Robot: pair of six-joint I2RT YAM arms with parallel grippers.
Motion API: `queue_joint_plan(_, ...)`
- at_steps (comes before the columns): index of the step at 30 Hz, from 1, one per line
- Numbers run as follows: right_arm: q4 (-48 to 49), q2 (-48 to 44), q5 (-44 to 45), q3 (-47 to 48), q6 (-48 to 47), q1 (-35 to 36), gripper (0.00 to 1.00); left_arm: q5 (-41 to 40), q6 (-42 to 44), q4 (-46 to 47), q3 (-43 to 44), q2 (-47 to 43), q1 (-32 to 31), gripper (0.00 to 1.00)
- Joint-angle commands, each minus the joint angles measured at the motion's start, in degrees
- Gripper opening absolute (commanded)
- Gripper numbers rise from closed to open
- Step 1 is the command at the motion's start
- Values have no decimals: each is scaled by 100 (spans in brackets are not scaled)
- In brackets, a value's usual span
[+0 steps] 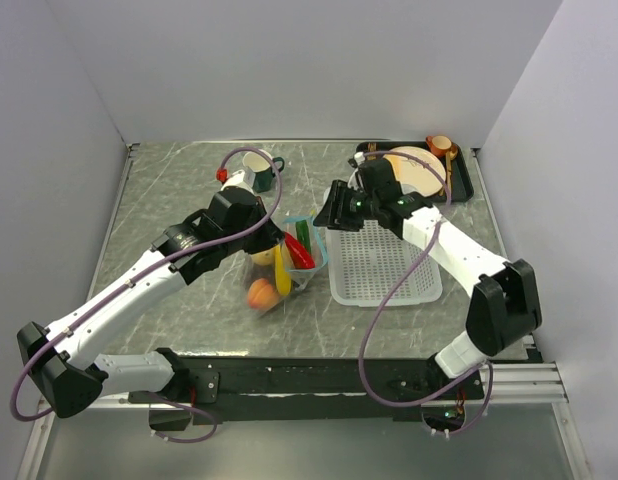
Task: Place the food in the zip-top bag and seal the zipper
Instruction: Place the fake vegetable in the zipper food storage bag, then adjust the zipper food storage bag at the center of the board.
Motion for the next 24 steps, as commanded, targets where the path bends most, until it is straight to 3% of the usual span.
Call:
queue_joint_plan(1,10,223,416,358,-79,70,51,-39,-7,143,75,-110,-15,1)
queue_joint_plan(17,167,743,12,613,-379,106,48,154,20,205,75,39,-15,1)
queue_joint_plan(21,115,821,64,656,-422,114,35,198,37,257,75,75,-15,1)
queue_joint_plan(22,123,839,56,665,-440,106,24,216,37,275,75,83,-15,1)
queue_joint_plan(24,202,883,-6,639,-440,106,20,286,46,301,49,101,-15,1)
